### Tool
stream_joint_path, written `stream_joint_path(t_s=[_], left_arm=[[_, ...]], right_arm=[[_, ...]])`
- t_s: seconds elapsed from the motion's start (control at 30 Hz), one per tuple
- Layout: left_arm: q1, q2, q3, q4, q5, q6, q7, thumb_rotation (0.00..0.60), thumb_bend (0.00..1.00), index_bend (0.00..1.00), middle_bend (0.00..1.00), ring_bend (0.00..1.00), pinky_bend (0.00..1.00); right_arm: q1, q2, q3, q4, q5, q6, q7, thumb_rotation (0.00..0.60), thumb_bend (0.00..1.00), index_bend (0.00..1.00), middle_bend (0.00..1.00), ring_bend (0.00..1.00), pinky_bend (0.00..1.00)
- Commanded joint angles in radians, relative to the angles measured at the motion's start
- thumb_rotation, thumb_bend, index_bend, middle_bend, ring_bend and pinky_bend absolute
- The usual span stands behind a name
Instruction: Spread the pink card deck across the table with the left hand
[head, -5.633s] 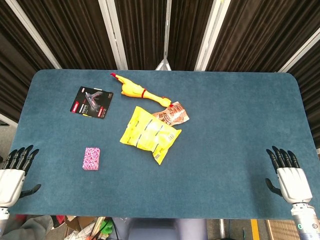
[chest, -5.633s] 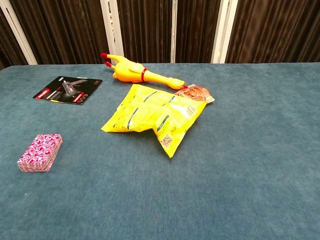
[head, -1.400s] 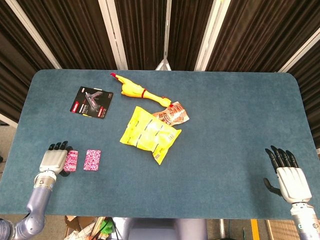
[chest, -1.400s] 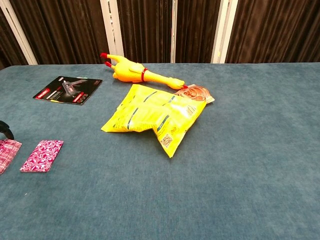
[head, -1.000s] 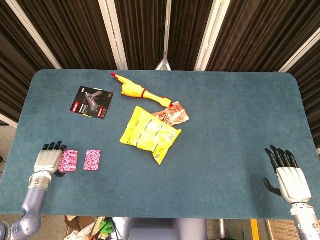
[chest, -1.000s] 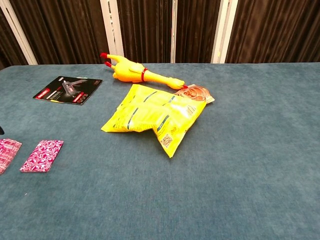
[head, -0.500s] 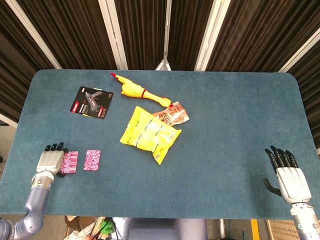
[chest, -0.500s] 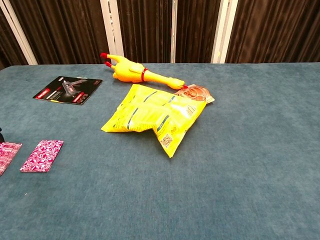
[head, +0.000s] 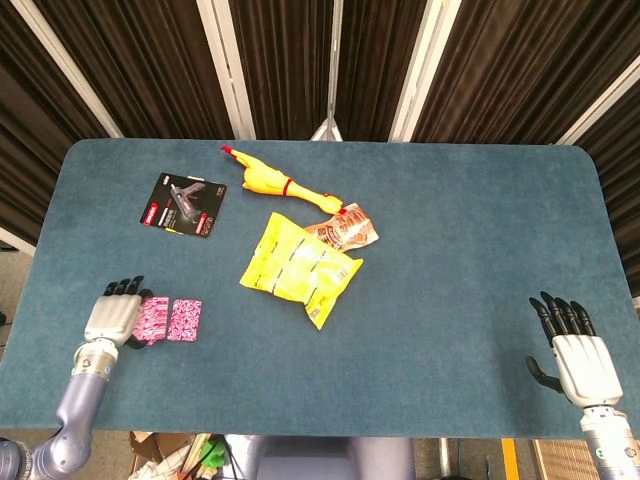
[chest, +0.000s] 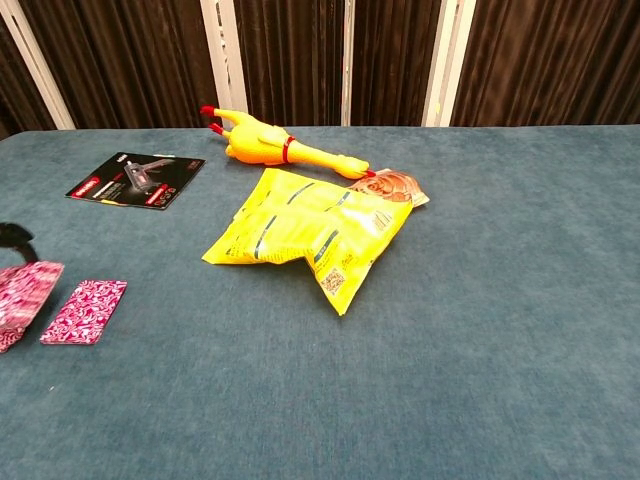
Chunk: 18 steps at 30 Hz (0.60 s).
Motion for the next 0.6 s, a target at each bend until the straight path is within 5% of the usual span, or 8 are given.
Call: stream_joint_path(t_s=[0.03, 0.4, 0.6], left_arm=[[-0.018, 0.003, -0.022, -0.059, 0.033, 0.018, 0.006, 0.6, 0.47, 0.49, 0.0, 0.0, 0.0], [-0.123, -0.164, -0.058, -0.069, -0.044, 0.062, 0.18, 0.6, 0.46, 0.46, 0.0, 0.0, 0.0], [-0.176, -0.266, -0.083, -0.027, -0.116, 0.097, 0.261, 0.6, 0.38, 0.35, 0.0, 0.0, 0.0]], right_arm=[[0.0, 0.0, 0.0, 0.0, 0.0, 0.0, 0.0, 0.6, 0.36, 0.0, 0.0, 0.0, 0.03], [0.0, 0.004, 0.001, 0.001, 0.001, -0.002, 0.012, 0.6, 0.36, 0.0, 0.0, 0.0, 0.03], [0.001, 0.007, 0.001, 0.0, 0.004, -0.006, 0.016, 0.6, 0.36, 0.0, 0.0, 0.0, 0.03]])
